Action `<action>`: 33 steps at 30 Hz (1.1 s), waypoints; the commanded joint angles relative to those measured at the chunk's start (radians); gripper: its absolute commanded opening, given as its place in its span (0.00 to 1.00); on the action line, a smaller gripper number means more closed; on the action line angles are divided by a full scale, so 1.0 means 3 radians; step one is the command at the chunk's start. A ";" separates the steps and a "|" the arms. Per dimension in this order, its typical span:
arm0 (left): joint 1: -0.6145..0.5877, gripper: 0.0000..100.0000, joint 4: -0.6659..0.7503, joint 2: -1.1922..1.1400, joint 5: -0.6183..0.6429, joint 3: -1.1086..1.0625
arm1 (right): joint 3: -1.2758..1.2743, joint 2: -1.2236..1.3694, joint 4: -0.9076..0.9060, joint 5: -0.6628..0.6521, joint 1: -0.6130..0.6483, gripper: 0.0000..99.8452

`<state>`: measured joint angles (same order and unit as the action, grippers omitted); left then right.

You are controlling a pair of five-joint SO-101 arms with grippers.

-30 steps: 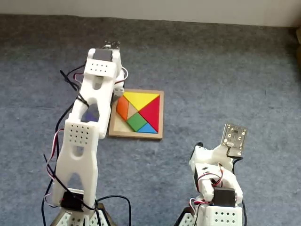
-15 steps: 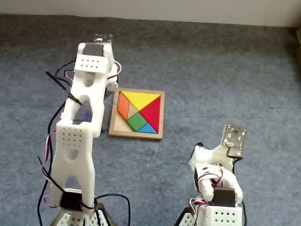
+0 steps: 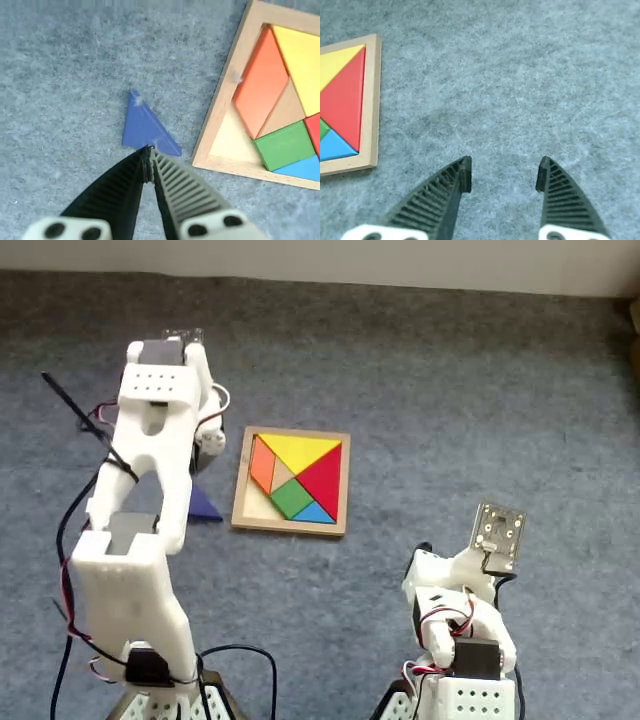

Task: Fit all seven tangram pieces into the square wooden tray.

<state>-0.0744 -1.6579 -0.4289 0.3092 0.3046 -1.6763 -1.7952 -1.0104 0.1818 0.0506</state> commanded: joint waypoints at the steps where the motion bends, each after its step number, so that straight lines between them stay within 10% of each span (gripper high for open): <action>1: -0.0049 0.00 0.0332 0.0611 0.0036 -0.0591 | -0.0422 0.0023 0.0003 0.0031 -0.0038 0.22; 17: -0.0396 0.01 0.1018 0.1721 0.0036 -0.2176 | -0.0422 0.0023 -0.0003 0.0031 -0.0038 0.22; 25: -0.0412 0.28 0.1207 0.1721 0.0046 -0.2391 | -0.0422 0.0023 -0.0008 0.0031 -0.0038 0.22; 33: -0.0412 0.29 0.1816 0.1716 0.0051 -0.2810 | -0.0422 0.0023 -0.0013 0.0031 -0.0038 0.22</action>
<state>-0.1849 -1.1884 0.0437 0.3122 -0.5163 -1.6763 -1.7952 -1.0104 0.1818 0.0506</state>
